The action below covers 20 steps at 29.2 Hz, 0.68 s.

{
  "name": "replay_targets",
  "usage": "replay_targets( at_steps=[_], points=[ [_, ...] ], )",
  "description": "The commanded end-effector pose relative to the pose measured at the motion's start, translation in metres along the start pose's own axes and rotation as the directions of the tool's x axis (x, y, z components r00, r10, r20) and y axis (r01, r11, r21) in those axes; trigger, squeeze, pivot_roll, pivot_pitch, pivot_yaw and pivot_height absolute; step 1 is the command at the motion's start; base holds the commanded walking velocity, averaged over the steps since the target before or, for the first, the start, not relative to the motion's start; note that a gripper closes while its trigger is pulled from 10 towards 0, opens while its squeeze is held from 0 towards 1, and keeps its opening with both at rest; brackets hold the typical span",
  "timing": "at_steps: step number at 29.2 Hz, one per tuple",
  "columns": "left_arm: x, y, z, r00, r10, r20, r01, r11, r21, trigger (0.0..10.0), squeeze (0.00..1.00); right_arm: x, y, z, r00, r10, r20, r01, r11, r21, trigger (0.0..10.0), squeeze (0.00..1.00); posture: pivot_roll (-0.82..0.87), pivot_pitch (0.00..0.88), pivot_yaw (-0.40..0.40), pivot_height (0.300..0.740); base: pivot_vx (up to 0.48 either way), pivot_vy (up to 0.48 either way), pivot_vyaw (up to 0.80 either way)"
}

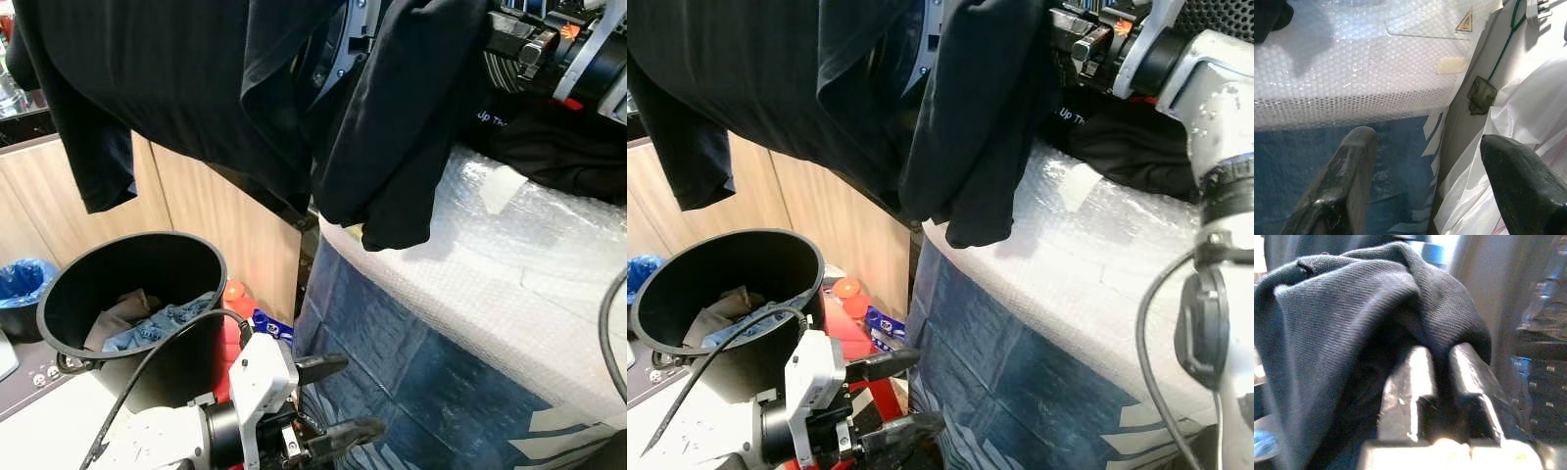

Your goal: Clothes washing

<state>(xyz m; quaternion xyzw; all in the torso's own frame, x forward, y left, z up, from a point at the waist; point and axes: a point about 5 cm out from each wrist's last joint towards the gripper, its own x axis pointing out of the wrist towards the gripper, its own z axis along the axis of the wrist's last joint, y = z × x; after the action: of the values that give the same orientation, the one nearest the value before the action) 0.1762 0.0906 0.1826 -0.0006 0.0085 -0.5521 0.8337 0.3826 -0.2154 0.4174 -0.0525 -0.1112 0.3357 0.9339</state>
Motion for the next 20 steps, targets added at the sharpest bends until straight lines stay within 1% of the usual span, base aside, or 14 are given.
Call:
replay_targets(
  at_steps=[1,4,7,8,9,11,12,13,14,16,17,18,19,20],
  points=[
    [0.001,-0.007,0.003,1.000,-0.010,-0.002,0.010,1.000,0.012,10.0,0.00,-0.007,-0.008,0.017,0.996,-0.077,0.053,0.079,0.996,-0.031,10.0,0.00,0.03,0.015,-0.133,0.740,0.000,0.000,0.00],
    [0.000,-0.010,0.003,1.000,0.010,-0.003,-0.010,1.000,-0.001,10.0,0.00,-0.009,-0.021,0.020,0.949,-0.313,0.050,0.313,0.950,0.007,10.0,0.00,0.04,0.028,-0.135,0.740,0.000,0.000,0.00],
    [0.000,-0.011,0.003,1.000,0.011,-0.003,-0.012,1.000,-0.003,10.0,0.00,-0.009,-0.023,0.021,0.938,-0.343,0.056,0.343,0.939,0.003,10.0,0.00,0.04,0.028,-0.135,0.740,0.000,0.000,0.00],
    [0.000,-0.012,0.002,1.000,0.012,-0.005,-0.012,1.000,-0.008,10.0,0.00,-0.009,-0.024,0.024,0.926,-0.372,0.064,0.371,0.928,0.028,10.0,0.00,0.04,0.037,-0.135,0.740,0.000,0.000,0.00],
    [0.000,-0.014,0.002,1.000,0.015,-0.005,-0.015,1.000,-0.021,10.0,0.00,-0.008,-0.025,0.032,0.893,-0.441,0.091,0.436,0.897,0.072,10.0,0.00,0.04,0.043,-0.136,0.740,0.000,0.000,0.00],
    [0.000,-0.014,0.002,1.000,0.017,-0.005,-0.017,1.000,-0.024,10.0,0.00,-0.007,-0.024,0.036,0.883,-0.458,0.104,0.450,0.888,0.094,10.0,0.00,0.04,0.046,-0.137,0.740,0.000,0.000,0.00],
    [0.000,-0.016,0.002,1.000,0.022,-0.005,-0.022,0.999,-0.034,10.0,0.00,-0.003,-0.022,0.044,0.854,-0.505,0.125,0.489,0.861,0.140,10.0,0.00,0.03,0.053,-0.137,0.740,0.000,0.000,0.00],
    [0.000,-0.016,0.002,1.000,0.022,-0.005,-0.022,0.999,-0.034,10.0,0.00,-0.003,-0.022,0.044,0.854,-0.505,0.125,0.489,0.861,0.140,10.0,0.00,0.03,0.053,-0.137,0.740,0.000,0.000,0.00],
    [0.001,-0.018,0.001,1.000,0.025,-0.005,-0.026,0.999,-0.042,10.0,0.00,0.002,-0.019,0.050,0.822,-0.556,0.122,0.531,0.827,0.185,10.0,0.00,0.03,0.057,-0.139,0.740,0.000,0.000,0.00],
    [0.001,-0.019,0.001,1.000,0.027,-0.004,-0.027,0.999,-0.045,10.0,0.00,0.003,-0.018,0.052,0.807,-0.576,0.125,0.552,0.813,0.186,10.0,0.00,0.03,0.061,-0.141,0.740,0.000,0.000,0.00],
    [0.002,-0.021,0.001,1.000,0.029,-0.004,-0.029,0.998,-0.051,10.0,0.00,0.006,-0.017,0.054,0.781,-0.615,0.109,0.583,0.781,0.224,10.0,0.00,0.03,0.069,-0.147,0.740,0.000,0.000,0.00],
    [0.003,-0.022,0.001,1.000,0.030,-0.006,-0.031,0.998,-0.054,10.0,0.00,0.007,-0.016,0.055,0.769,-0.631,0.102,0.599,0.767,0.231,10.0,0.00,0.03,0.072,-0.149,0.740,0.000,0.000,0.00],
    [0.003,-0.023,0.000,0.999,0.031,-0.008,-0.031,0.998,-0.057,10.0,0.00,0.007,-0.016,0.057,0.746,-0.658,0.103,0.626,0.746,0.226,10.0,0.00,0.03,0.076,-0.152,0.740,0.000,0.000,0.00],
    [0.004,-0.026,0.000,0.999,0.037,-0.005,-0.037,0.997,-0.066,10.0,0.00,0.006,-0.016,0.062,0.703,-0.702,0.113,0.666,0.706,0.241,10.0,0.00,0.03,0.082,-0.156,0.740,0.000,0.000,0.00]
  ],
)
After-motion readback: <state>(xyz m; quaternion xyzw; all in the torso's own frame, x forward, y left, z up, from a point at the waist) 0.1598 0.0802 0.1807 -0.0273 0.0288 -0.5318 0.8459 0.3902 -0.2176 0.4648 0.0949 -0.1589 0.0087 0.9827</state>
